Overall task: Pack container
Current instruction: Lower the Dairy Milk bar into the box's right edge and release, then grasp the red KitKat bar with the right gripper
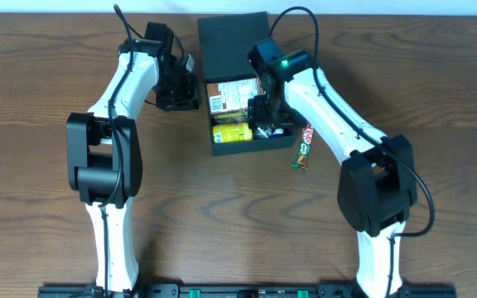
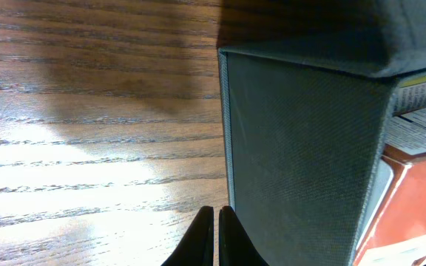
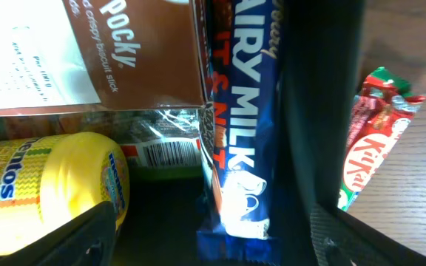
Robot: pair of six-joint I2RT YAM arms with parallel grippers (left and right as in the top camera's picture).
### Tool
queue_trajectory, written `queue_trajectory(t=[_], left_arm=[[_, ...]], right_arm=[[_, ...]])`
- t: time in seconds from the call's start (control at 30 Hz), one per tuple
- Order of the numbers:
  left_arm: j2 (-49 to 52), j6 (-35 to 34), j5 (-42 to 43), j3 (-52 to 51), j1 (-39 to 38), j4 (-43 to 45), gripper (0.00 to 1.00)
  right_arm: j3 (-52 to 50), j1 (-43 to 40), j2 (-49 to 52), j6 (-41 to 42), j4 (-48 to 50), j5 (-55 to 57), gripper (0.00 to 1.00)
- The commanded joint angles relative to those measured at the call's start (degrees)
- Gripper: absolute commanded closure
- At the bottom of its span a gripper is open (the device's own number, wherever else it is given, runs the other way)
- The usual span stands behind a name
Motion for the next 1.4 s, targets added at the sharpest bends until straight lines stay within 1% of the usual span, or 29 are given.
queue_trajectory(t=[0.0,0.07,0.1,0.17,0.23,0.27,0.3,0.4,0.5,0.57,0.7,0.83,0.97,1.0,1.07,1.1,1.13,1.23,1.27,1.37], left_arm=[[-1.9,-0.3,-0.2,-0.4,-0.2,-0.4,0.94],[-1.9,-0.3,-0.2,-0.4,-0.2,-0.4,0.94],[-1.9,-0.3,-0.2,-0.4,-0.2,-0.4,0.94],[-1.9,-0.3,-0.2,-0.4,-0.2,-0.4,0.94],[-1.9,-0.3,-0.2,-0.4,-0.2,-0.4,0.94],[-1.9,-0.3,-0.2,-0.4,-0.2,-0.4,0.94],[-1.9,-0.3,-0.2,-0.4,-0.2,-0.4,0.94],[-1.9,-0.3,-0.2,-0.4,-0.2,-0.4,0.94],[-1.9,-0.3,-0.2,-0.4,-0.2,-0.6,0.94],[-1.9,-0.3,-0.2,-0.4,-0.2,-0.8,0.94],[-1.9,-0.3,-0.2,-0.4,-0.2,-1.1,0.94],[-1.9,-0.3,-0.2,-0.4,-0.2,-1.1,0.94],[-1.9,-0.3,-0.2,-0.4,-0.2,-1.1,0.94],[-1.9,-0.3,-0.2,-0.4,-0.2,-1.1,0.94],[-1.9,-0.3,-0.2,-0.4,-0.2,-1.1,0.94],[-1.9,-0.3,-0.2,-0.4,-0.2,-1.1,0.94],[-1.9,-0.3,-0.2,-0.4,-0.2,-1.1,0.94],[-1.9,-0.3,-0.2,-0.4,-0.2,-1.1,0.94],[-1.9,-0.3,-0.2,-0.4,-0.2,-1.1,0.94],[-1.9,-0.2,-0.2,-0.4,-0.2,-1.1,0.94]], right_arm=[[3.4,-0.2,-4.5,-1.1,-0.3,2.2,0.19],[4.4,-0.2,-7.4,-2.4,0.2,2.3,0.24],[4.6,-0.2,-8.8,-2.9,0.7,2.8,0.28],[4.6,-0.3,-12.2,-3.6,2.0,5.4,0.48],[4.6,-0.6,-14.3,-3.6,2.5,8.4,0.78],[4.6,-0.9,-14.7,-3.6,2.4,9.6,0.91],[4.6,-1.3,-14.7,-3.6,2.2,10.4,0.99],[3.1,-3.5,-14.0,-3.4,1.6,10.7,0.98],[-0.8,-6.1,-12.9,-0.1,1.2,9.9,0.98],[-4.6,-8.3,-12.3,2.0,1.2,8.1,0.97],[-13.3,-11.4,-12.2,5.1,1.1,4.2,0.98],[-19.9,-11.0,-12.2,5.1,1.0,-0.5,0.99],[-23.4,-8.8,-12.2,7.5,1.2,-0.9,0.98],[-24.2,-8.3,-12.2,7.8,1.5,-1.0,0.95],[-25.5,-7.5,-12.2,8.0,2.3,-1.4,0.78],[-26.0,-7.2,-12.2,8.1,2.8,-1.6,0.67],[-26.3,-7.0,-12.2,8.1,3.3,-1.8,0.62],[-26.8,-6.6,-12.2,8.1,4.6,-1.9,0.5],[-26.9,-6.6,-12.2,8.1,5.0,-1.9,0.49],[-27.4,-6.6,-12.2,8.7,6.8,-1.9,0.49]])
